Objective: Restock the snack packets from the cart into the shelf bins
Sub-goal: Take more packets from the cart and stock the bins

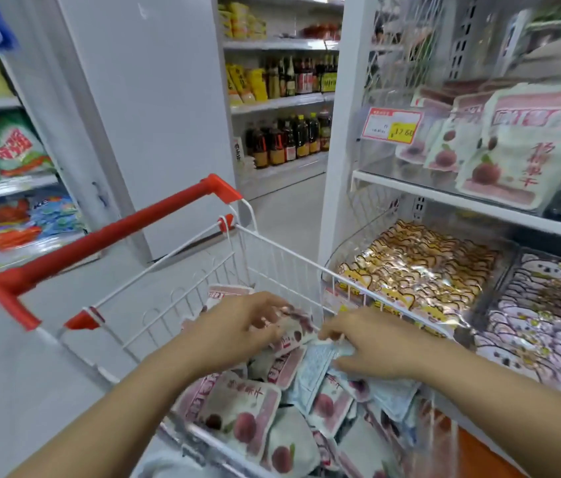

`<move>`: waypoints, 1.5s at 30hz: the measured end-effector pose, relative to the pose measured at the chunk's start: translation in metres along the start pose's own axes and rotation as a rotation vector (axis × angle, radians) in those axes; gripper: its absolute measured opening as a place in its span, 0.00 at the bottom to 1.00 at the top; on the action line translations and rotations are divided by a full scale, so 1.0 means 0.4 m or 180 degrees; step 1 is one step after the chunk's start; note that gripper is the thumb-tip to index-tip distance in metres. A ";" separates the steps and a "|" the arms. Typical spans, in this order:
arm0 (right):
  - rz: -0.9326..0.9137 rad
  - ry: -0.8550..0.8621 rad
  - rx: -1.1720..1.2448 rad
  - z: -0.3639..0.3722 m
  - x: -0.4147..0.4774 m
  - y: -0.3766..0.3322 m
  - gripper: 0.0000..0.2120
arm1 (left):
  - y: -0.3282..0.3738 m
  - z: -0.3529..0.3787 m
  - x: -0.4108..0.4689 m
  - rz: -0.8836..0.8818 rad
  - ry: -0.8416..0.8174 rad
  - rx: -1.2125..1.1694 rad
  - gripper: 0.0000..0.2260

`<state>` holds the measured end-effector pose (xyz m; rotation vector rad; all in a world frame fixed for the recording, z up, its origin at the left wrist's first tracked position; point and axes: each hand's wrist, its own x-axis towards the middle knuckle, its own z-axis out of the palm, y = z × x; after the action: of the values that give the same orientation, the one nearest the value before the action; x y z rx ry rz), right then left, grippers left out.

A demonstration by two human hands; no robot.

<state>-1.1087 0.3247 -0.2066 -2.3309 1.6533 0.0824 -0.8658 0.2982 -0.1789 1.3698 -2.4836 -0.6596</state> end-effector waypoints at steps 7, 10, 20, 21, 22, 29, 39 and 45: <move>0.0507 -0.0359 -0.0633 0.120 0.000 0.028 0.36 | -0.028 0.066 -0.018 -0.0033 -0.0228 0.0305 0.16; 0.0637 -0.0505 -0.0397 0.125 0.000 0.027 0.39 | -0.022 0.068 -0.012 -0.0034 -0.0297 0.0306 0.15; 0.0866 0.0194 -0.0164 0.099 -0.018 0.064 0.13 | -0.020 0.069 -0.018 0.0033 -0.0241 0.0181 0.13; 0.0865 0.0262 -0.0085 0.096 -0.024 0.068 0.09 | -0.022 0.070 -0.018 0.0045 -0.0226 0.0163 0.13; 0.0845 0.0385 0.0094 0.084 -0.032 0.066 0.09 | -0.023 0.070 -0.019 0.0055 -0.0203 0.0125 0.13; 0.0590 0.1469 0.2935 -0.048 -0.085 0.035 0.11 | 0.016 0.054 -0.010 -0.0047 -0.0028 -0.1029 0.15; 0.0583 0.1386 0.4980 -0.023 -0.085 -0.076 0.09 | 0.090 0.082 -0.026 -0.0199 -0.0244 -0.2917 0.12; 0.0548 0.1863 0.3759 -0.039 -0.062 -0.041 0.07 | 0.086 0.083 -0.030 -0.0010 0.0055 -0.2220 0.10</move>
<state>-1.1036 0.3485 -0.1832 -1.3188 1.4426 -1.2654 -0.8982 0.3331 -0.1909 1.0844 -1.9299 -1.3371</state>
